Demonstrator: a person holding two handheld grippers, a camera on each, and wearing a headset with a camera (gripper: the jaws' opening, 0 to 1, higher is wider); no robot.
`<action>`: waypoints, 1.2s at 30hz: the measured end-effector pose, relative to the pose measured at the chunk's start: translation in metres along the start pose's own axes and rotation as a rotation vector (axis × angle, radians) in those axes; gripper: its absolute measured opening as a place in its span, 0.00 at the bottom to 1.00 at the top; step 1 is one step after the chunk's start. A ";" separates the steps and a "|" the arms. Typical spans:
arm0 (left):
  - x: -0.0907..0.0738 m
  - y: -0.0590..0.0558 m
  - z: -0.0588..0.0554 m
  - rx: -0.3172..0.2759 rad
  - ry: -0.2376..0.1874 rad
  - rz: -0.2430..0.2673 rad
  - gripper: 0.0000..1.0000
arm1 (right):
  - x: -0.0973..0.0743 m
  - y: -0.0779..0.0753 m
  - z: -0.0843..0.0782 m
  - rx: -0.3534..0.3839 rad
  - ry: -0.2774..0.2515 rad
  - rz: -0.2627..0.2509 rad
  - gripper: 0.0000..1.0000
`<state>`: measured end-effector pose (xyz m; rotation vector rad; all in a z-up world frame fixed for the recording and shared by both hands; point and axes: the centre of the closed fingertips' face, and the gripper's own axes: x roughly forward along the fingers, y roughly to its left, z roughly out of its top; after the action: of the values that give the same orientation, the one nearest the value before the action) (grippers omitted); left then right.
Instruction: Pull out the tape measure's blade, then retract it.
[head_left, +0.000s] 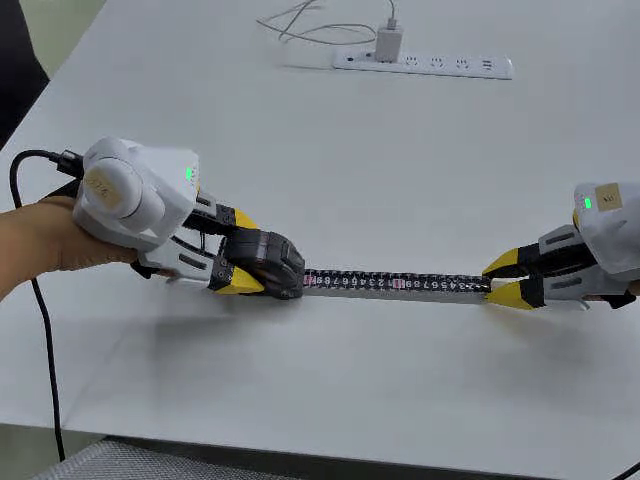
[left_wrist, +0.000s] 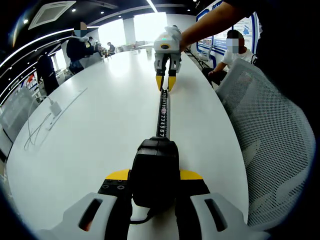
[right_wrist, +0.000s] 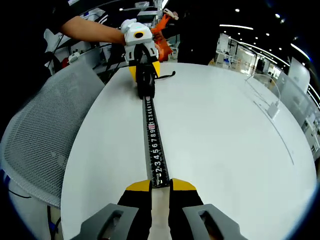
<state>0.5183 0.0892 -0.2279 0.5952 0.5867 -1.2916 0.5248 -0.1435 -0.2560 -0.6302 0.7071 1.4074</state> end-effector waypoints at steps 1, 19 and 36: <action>0.000 0.000 0.000 0.000 0.000 0.000 0.27 | -0.001 0.000 -0.001 0.000 -0.001 0.000 0.07; -0.001 -0.001 0.000 0.005 -0.001 0.001 0.27 | -0.013 -0.002 -0.017 0.020 0.017 -0.014 0.07; -0.001 -0.002 0.000 0.006 -0.004 0.001 0.27 | -0.020 -0.002 -0.029 0.037 0.035 -0.026 0.07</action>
<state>0.5166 0.0898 -0.2273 0.5980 0.5798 -1.2941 0.5248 -0.1781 -0.2595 -0.6341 0.7486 1.3592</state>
